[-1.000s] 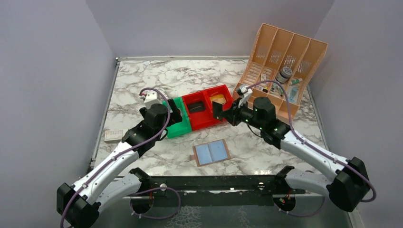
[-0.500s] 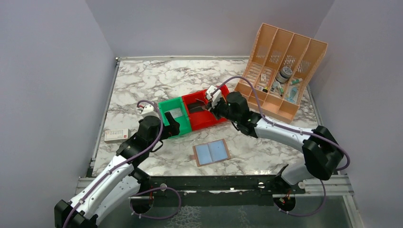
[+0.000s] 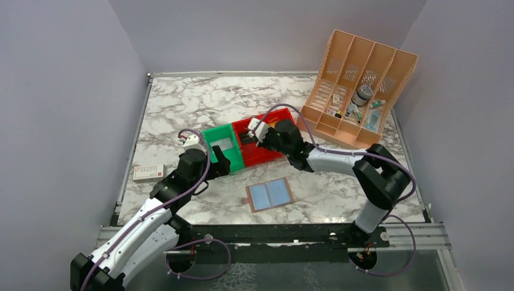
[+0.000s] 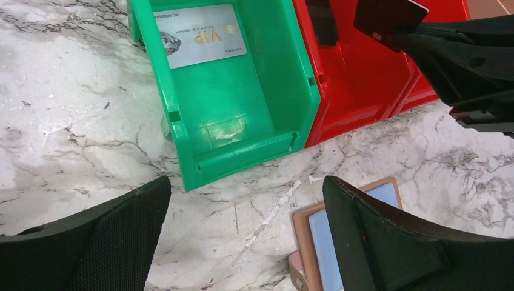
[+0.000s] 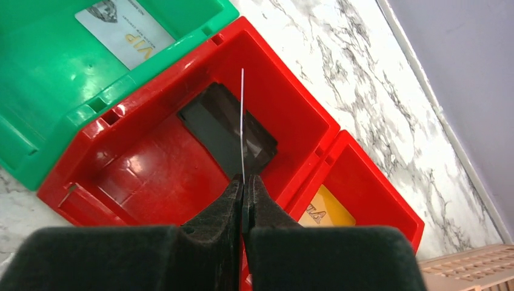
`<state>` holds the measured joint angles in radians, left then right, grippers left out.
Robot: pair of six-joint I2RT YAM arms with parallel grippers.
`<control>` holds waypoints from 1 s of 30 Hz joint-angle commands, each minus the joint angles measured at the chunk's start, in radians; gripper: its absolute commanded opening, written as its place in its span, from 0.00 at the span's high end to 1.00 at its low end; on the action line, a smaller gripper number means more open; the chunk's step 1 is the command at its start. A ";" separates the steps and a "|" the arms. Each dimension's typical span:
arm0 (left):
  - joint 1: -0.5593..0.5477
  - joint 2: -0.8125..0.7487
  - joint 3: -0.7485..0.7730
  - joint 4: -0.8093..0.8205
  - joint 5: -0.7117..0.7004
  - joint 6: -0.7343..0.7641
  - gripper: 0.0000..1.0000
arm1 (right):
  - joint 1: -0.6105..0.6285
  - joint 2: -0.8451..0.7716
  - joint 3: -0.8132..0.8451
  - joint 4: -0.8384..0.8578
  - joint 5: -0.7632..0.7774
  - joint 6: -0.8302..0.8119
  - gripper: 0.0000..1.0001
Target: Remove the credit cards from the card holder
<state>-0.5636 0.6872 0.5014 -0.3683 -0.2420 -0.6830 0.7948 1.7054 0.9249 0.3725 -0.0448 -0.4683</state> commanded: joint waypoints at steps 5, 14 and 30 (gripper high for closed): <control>0.005 -0.027 -0.005 0.012 0.042 0.016 0.01 | 0.030 0.130 0.131 0.002 0.073 -0.176 0.99; 0.005 -0.045 -0.011 0.009 0.039 0.013 0.01 | 0.048 0.196 0.178 0.015 0.152 -0.236 0.99; 0.005 -0.036 -0.011 0.011 0.047 0.014 0.01 | 0.061 0.271 0.232 -0.029 0.227 -0.313 0.91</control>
<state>-0.5636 0.6540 0.4999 -0.3683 -0.2230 -0.6811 0.8455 1.9476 1.1069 0.3511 0.1307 -0.7582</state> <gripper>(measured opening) 0.992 0.063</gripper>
